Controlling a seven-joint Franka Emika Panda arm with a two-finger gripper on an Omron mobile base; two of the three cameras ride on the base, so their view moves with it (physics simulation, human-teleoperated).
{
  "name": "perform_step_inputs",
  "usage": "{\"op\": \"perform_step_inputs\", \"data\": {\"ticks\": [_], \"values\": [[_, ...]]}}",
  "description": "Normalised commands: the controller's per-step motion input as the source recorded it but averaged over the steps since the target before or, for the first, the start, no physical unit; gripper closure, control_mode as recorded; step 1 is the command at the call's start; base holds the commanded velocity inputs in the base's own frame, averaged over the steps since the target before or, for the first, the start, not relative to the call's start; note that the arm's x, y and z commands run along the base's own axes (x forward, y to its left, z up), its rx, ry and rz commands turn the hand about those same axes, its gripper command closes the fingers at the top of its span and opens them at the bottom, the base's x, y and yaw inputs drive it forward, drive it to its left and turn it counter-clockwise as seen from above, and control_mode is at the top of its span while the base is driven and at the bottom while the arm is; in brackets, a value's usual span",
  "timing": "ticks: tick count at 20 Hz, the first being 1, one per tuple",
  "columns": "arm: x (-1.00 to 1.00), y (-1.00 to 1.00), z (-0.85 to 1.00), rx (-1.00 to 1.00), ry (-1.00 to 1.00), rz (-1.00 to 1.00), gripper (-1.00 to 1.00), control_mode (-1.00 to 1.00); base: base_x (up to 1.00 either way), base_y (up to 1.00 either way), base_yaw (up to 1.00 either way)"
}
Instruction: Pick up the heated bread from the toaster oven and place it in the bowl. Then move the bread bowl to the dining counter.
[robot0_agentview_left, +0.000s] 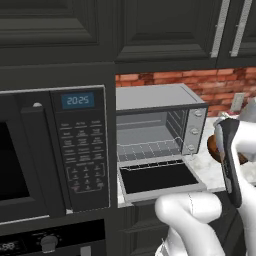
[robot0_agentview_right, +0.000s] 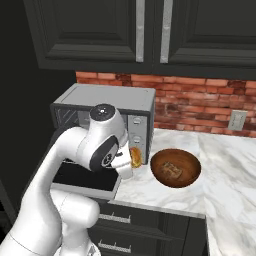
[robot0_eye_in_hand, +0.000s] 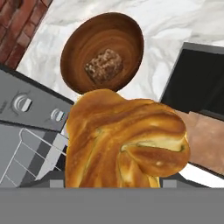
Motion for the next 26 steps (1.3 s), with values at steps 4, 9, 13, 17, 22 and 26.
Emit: {"op": "perform_step_inputs", "data": {"ticks": [4,9,13,17,22,26], "values": [[0.14,-0.92,-0.07,0.07,0.09,-0.08,1.0,-1.0,0.0,0.0,0.0],[0.11,-0.48,-0.3,0.0,0.01,0.0,1.0,-1.0,0.0,0.0,0.0],[0.53,-0.5,-0.61,-0.02,0.01,0.0,1.0,-1.0,0.0,0.0,0.0],[0.87,-0.38,-0.48,0.0,0.0,0.0,1.0,-1.0,0.0,0.0,0.0],[0.97,-0.4,-0.5,0.0,0.0,0.0,1.0,-1.0,0.0,0.0,0.0],[0.5,-0.38,-0.34,0.0,0.0,0.0,-1.0,-1.0,0.0,0.0,0.0]]}}
